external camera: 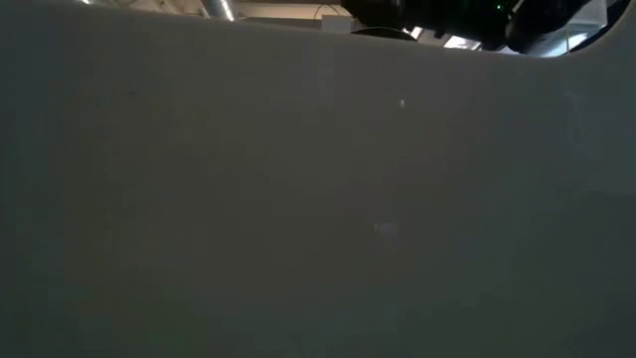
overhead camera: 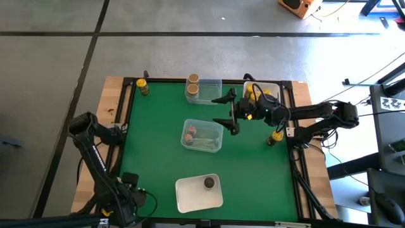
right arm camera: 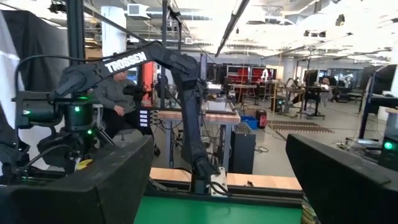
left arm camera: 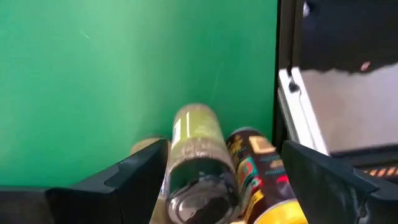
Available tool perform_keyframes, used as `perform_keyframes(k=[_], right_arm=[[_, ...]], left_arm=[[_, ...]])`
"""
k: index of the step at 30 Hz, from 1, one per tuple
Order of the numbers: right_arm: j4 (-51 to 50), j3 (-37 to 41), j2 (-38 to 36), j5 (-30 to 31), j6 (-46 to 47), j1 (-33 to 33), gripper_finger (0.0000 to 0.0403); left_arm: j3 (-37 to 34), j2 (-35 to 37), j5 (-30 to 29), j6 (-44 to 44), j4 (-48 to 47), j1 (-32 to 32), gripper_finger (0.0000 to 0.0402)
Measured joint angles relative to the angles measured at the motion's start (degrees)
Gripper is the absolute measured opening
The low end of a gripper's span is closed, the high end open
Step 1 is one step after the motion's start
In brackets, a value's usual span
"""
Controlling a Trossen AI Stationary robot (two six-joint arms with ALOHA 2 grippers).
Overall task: Sort spices by type
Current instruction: Put the black seasoning bottle into the bottom white bin
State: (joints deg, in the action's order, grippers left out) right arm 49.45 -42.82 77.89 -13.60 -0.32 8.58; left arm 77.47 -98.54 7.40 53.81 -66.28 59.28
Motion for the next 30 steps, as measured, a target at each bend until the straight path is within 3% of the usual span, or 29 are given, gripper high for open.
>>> perform_keyframes(k=[18,30], right_arm=[[-0.6,0.0,0.0,0.6,0.0,0.0,0.0364],[-0.8,0.1,0.0,0.7,0.0,0.0,0.0364]], left_arm=[[0.0,-3.7,0.7,-12.6,-5.3,3.2,0.0306],[-1.6,-3.7,1.6,-10.7,-5.3,3.1,0.0205]])
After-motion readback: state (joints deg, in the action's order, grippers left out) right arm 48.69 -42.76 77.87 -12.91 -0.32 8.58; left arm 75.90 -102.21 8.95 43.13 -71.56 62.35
